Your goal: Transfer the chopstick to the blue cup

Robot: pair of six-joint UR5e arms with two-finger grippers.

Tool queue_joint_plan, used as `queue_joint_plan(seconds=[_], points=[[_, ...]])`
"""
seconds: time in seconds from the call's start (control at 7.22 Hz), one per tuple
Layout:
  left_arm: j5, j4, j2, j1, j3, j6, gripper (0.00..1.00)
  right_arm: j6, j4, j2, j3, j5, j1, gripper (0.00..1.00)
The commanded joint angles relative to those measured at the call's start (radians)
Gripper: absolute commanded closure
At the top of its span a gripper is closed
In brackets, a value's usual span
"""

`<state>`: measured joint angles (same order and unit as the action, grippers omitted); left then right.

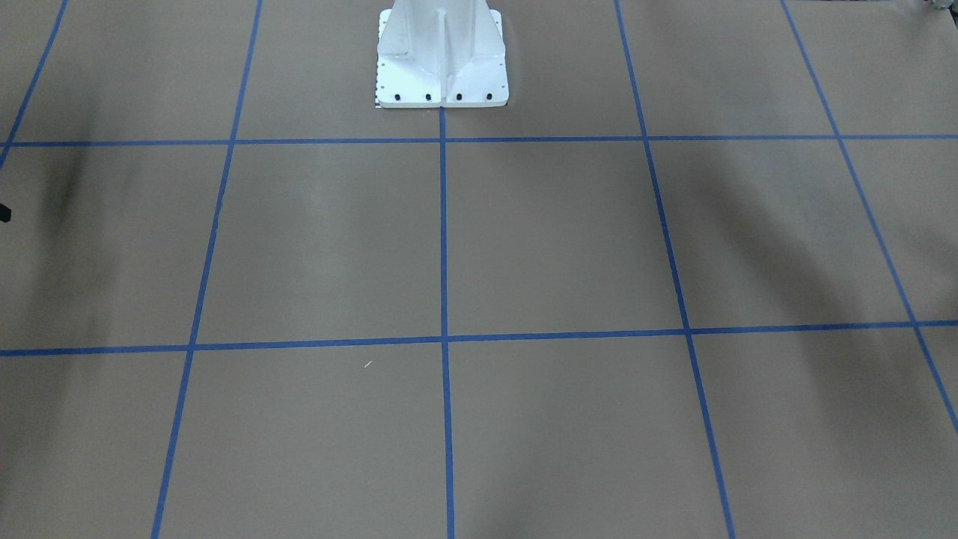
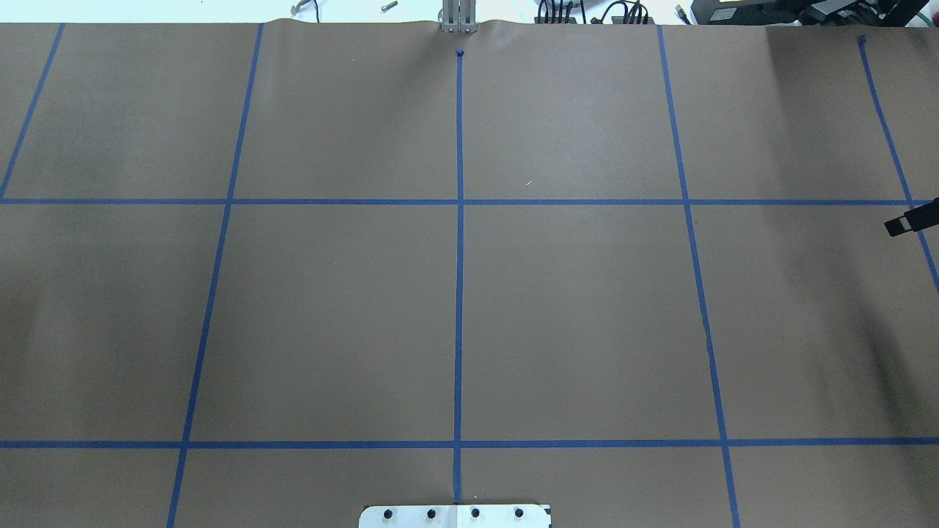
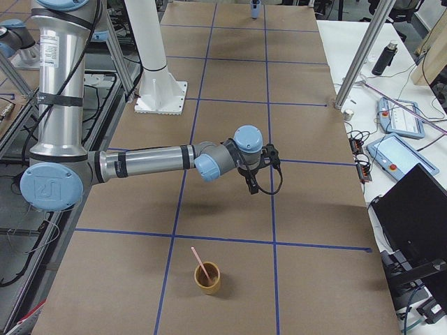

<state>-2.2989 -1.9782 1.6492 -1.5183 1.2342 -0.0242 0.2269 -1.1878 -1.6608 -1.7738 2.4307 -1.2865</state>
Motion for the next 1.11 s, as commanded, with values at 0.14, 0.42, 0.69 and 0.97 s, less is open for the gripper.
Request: queue_joint_plan(seconds=[0.14,0.42,0.69,0.97], points=[[-0.023,0.547,0.009,0.029,0.560,-0.016,1.00,0.000,0.001,0.004,0.007,-0.001,0.001,0.00],[-0.022,0.618,0.101,0.239,0.736,-0.309,1.00,0.000,0.001,0.018,0.023,-0.001,0.003,0.00],[0.031,0.624,0.325,0.451,0.739,-0.516,1.00,0.000,0.001,0.029,0.043,-0.001,0.003,0.00],[0.271,0.666,0.548,0.741,0.668,-0.867,1.00,-0.001,0.001,0.042,0.065,-0.001,0.003,0.00]])
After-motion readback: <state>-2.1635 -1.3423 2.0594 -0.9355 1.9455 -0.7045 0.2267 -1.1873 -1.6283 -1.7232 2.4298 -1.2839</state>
